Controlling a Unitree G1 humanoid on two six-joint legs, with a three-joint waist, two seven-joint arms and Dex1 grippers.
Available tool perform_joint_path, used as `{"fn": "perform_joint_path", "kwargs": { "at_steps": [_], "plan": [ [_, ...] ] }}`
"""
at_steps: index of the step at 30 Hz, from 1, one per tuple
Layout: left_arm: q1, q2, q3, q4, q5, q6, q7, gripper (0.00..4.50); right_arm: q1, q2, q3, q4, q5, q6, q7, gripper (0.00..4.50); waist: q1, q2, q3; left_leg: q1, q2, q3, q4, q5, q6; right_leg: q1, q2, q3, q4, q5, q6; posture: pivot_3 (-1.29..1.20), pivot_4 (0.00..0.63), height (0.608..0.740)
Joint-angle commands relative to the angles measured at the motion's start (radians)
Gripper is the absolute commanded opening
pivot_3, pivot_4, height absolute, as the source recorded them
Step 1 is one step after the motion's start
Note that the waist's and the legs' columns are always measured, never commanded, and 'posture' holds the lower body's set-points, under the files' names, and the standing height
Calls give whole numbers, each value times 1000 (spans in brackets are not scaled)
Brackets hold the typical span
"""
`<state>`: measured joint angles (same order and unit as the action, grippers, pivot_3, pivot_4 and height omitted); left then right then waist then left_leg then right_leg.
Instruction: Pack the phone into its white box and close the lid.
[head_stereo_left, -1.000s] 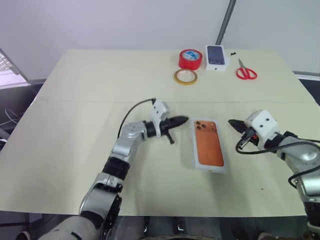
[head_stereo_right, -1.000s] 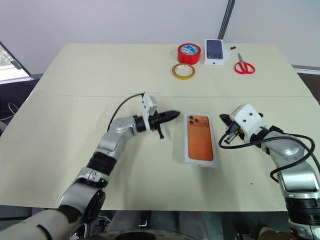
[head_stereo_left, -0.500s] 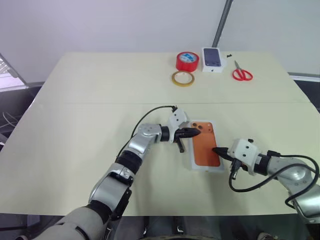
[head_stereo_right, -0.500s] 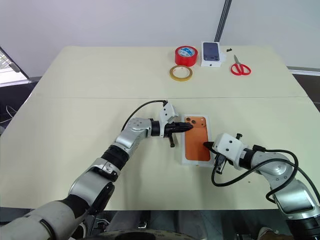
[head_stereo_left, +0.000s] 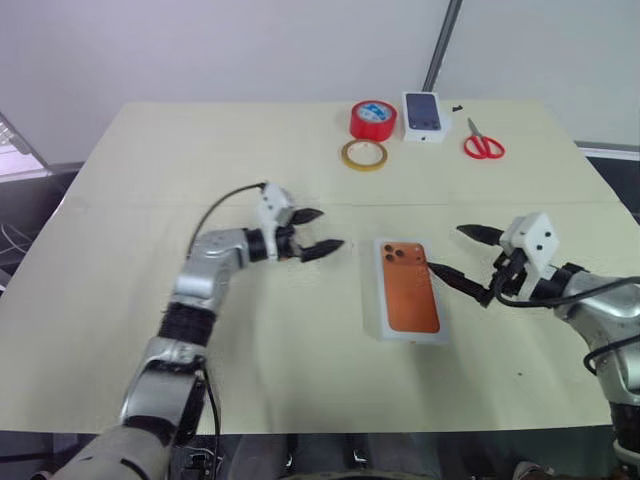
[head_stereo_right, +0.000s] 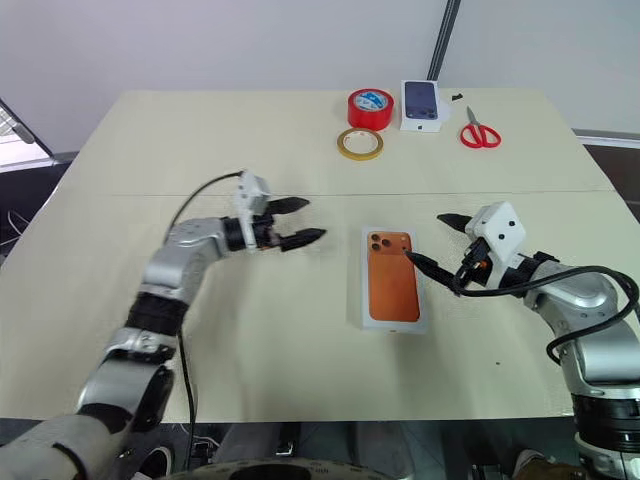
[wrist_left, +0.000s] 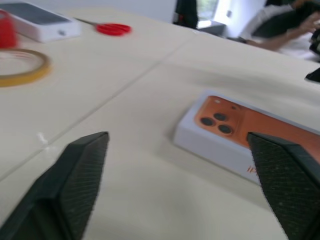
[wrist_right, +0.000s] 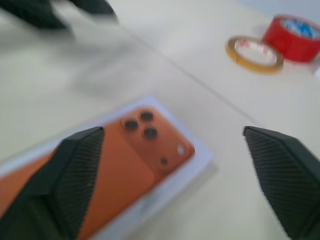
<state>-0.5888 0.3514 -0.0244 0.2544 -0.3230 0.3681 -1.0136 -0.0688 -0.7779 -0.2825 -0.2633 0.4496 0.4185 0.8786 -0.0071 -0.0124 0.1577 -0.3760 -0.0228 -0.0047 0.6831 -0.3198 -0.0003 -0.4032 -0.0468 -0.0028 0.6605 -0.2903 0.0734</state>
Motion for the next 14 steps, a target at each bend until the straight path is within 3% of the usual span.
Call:
{"fn": "perform_joint_path", "kwargs": {
  "at_steps": [1, 7, 14],
  "plan": [
    [106, 87, 51, -135, -55, 36, -39, 4500, 41, -34, -65, -21, 44, 2, 48, 4451, -1, 0, 0, 0, 0, 0, 0, 0, 0, 0, 0, 0, 0, 0, 0, 0, 150, 740],
    [340, 221, 152, -293, -97, 38, -29, 4500, 168, -69, -127, -12, 18, -58, 95, 4451, -1, 1, 1, 0, 0, 0, -1, 0, 0, 0, -1, 0, -1, 0, 0, 0, 150, 740],
    [474, 275, 216, -387, -114, 52, 29, 4500, 170, -112, -147, 104, -9, -121, 148, 4451, -1, 2, 1, 0, 0, 0, -2, 0, 0, 1, -2, 0, -3, 0, -1, 0, 150, 740]
  ]
}}
